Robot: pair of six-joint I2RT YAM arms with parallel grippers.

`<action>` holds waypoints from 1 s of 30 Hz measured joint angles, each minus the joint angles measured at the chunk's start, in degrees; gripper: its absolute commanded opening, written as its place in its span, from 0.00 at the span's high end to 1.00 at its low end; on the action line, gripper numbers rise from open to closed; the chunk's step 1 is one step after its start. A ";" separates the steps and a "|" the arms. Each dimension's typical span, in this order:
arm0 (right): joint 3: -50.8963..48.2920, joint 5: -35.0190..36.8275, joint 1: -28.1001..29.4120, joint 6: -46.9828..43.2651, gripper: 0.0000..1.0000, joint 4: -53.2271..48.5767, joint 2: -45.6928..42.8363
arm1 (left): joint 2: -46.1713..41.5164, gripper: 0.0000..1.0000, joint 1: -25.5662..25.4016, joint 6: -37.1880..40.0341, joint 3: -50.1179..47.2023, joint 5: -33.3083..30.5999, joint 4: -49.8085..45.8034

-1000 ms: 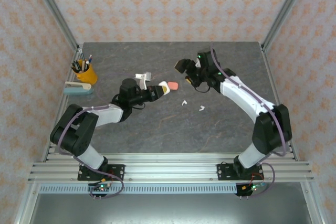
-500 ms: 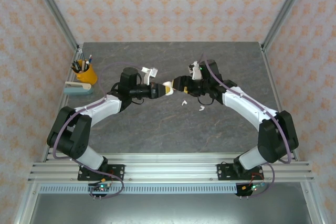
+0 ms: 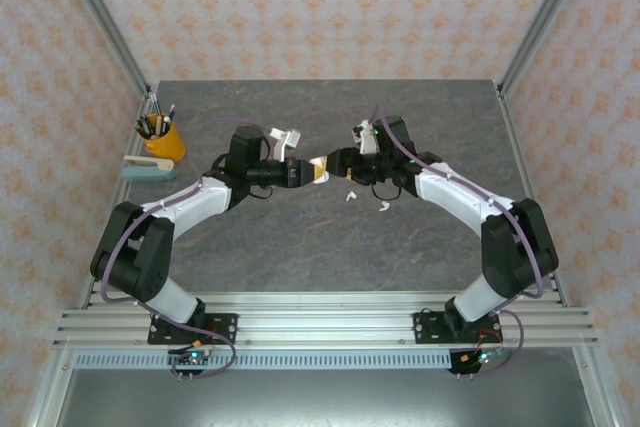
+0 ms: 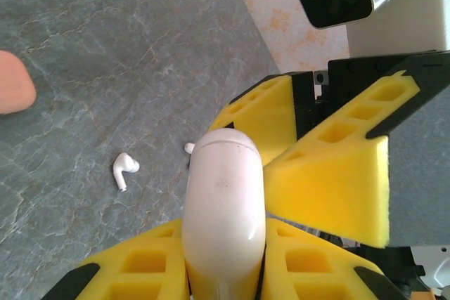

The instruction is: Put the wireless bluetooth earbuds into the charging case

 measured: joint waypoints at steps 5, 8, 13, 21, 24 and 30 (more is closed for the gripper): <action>-2.51 1.99 -2.75 0.87 0.44 1.64 2.62 | -0.90 1.00 -0.07 0.59 0.28 0.70 -0.68; -4.17 2.36 -3.34 1.57 0.44 1.53 3.08 | -2.80 1.00 -0.15 1.29 0.35 0.90 -0.74; -4.48 1.31 -3.28 1.57 0.46 1.22 -0.07 | -3.78 1.00 -0.15 1.95 0.35 1.29 -0.74; -5.03 -5.86 -3.28 0.59 0.54 3.34 -6.14 | -3.76 1.00 -0.15 2.49 0.50 2.62 -0.85; -5.57 -8.15 -3.28 0.81 0.57 4.02 -6.14 | -3.76 1.00 -0.15 2.36 0.83 3.43 -0.68; -5.75 -9.99 -3.28 0.90 0.58 5.38 -6.14 | -3.76 1.00 -0.15 0.96 1.42 4.09 0.50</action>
